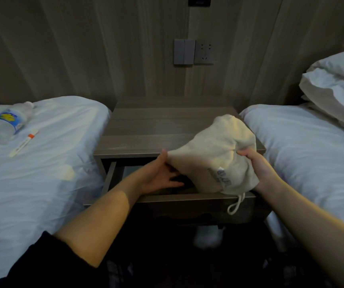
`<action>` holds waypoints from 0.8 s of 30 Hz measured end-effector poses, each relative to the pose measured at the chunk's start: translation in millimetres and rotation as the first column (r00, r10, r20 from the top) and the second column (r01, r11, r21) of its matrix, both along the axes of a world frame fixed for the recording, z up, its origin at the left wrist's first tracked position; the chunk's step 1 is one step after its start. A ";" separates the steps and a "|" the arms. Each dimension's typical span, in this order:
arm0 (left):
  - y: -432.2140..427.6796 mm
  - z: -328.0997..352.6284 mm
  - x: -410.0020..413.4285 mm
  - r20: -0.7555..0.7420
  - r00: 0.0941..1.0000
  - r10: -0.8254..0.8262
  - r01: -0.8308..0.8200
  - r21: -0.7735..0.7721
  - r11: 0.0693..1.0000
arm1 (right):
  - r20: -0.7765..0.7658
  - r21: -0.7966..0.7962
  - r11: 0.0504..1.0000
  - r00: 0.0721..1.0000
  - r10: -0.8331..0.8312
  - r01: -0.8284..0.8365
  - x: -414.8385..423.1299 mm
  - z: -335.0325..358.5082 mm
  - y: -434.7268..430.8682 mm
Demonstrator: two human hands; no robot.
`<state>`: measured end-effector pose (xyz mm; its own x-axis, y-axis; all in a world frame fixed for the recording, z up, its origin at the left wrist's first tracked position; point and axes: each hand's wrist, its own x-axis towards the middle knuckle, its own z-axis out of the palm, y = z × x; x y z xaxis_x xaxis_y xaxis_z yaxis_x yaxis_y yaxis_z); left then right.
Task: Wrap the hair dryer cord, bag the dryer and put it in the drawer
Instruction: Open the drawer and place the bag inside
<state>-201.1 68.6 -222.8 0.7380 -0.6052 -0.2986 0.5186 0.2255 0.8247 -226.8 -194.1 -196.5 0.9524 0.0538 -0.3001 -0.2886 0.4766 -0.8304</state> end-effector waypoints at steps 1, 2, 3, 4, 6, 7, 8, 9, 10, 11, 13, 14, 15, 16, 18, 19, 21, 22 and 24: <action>-0.6 2.4 -3.4 0.016 1.000 0.002 -0.002 -0.026 1.000 | -0.010 -0.023 0.999 1.000 0.029 -0.030 -1.6 -0.5 -0.5; -2.1 3.9 -6.4 0.050 0.999 0.011 -0.010 -0.026 1.000 | -0.023 -0.056 0.997 0.999 0.050 -0.051 -2.1 -0.4 -1.4; -4.1 4.2 -9.0 0.090 0.995 0.034 -0.034 -0.007 0.999 | -0.042 -0.101 0.993 0.997 0.065 -0.069 -1.4 -0.7 -2.9; -6.8 4.0 -10.8 0.123 0.990 0.062 -0.066 0.027 0.997 | -0.074 -0.154 0.984 0.994 0.077 -0.088 -0.1 -1.8 -5.3; -14.0 2.2 -13.2 0.195 0.979 0.059 -0.089 0.146 0.985 | -0.141 -0.244 0.962 0.986 0.093 -0.126 1.4 -4.7 -8.0; -18.1 1.7 -14.4 0.229 0.973 0.026 -0.076 0.214 0.974 | -0.168 -0.278 0.950 0.981 0.099 -0.144 1.7 -6.4 -8.8; -22.5 1.7 -15.1 0.254 0.967 -0.010 -0.062 0.275 0.959 | -0.189 -0.304 0.938 0.976 0.112 -0.167 1.7 -7.6 -8.9; -26.0 0.8 -14.9 0.268 0.963 -0.034 -0.058 0.327 0.943 | -0.210 -0.333 0.925 0.971 0.115 -0.182 2.2 -9.0 -8.8; -28.9 -1.1 -13.9 0.271 0.961 -0.049 -0.060 0.380 0.923 | -0.230 -0.357 0.912 0.965 0.124 -0.202 2.5 -10.2 -8.7; -31.7 -4.1 -12.6 0.259 0.964 -0.058 -0.060 0.425 0.903 | -0.258 -0.388 0.893 0.957 0.131 -0.226 3.3 -11.5 -8.7; -35.0 -11.9 -9.7 0.170 0.983 -0.074 -0.019 0.491 0.871 | -0.322 -0.441 0.851 0.935 0.147 -0.286 5.2 -11.6 -7.0; -35.5 -15.0 -9.0 0.098 0.991 -0.088 0.030 0.481 0.876 | -0.351 -0.459 0.831 0.923 0.157 -0.316 6.8 -12.1 -6.8; -35.1 -18.1 -7.5 0.023 0.995 -0.098 0.078 0.434 0.897 | -0.377 -0.475 0.809 0.911 0.170 -0.348 8.0 -11.7 -5.0; -34.5 -19.9 -5.6 -0.033 0.994 -0.105 0.110 0.382 0.918 | -0.402 -0.496 0.783 0.898 0.177 -0.376 8.8 -10.4 -2.4; -32.0 -22.8 -0.5 -0.063 0.991 -0.119 0.134 0.361 0.923 | -0.438 -0.541 0.729 0.880 0.183 -0.421 12.9 -10.4 2.4; -30.8 -24.4 2.2 -0.063 0.990 -0.125 0.140 0.390 0.910 | -0.454 -0.573 0.691 0.872 0.181 -0.441 15.3 -11.7 4.8; -28.9 -29.0 5.5 -0.078 0.988 -0.132 0.153 0.441 0.884 | -0.494 -0.612 0.624 0.851 0.177 -0.485 19.2 -14.9 9.2; -28.5 -31.2 6.7 -0.083 0.988 -0.133 0.156 0.448 0.880 | -0.510 -0.618 0.605 0.842 0.178 -0.502 20.8 -15.6 11.3; -28.7 -33.7 7.2 -0.090 0.988 -0.126 0.153 0.450 0.880 | -0.528 -0.624 0.580 0.830 0.179 -0.523 22.3 -14.8 14.3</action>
<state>-193.9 39.8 -256.5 0.6301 -0.4881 -0.6040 0.5652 -0.2451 0.7877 -204.5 -179.7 -211.3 0.7038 -0.0367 -0.7095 -0.6505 -0.4348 -0.6228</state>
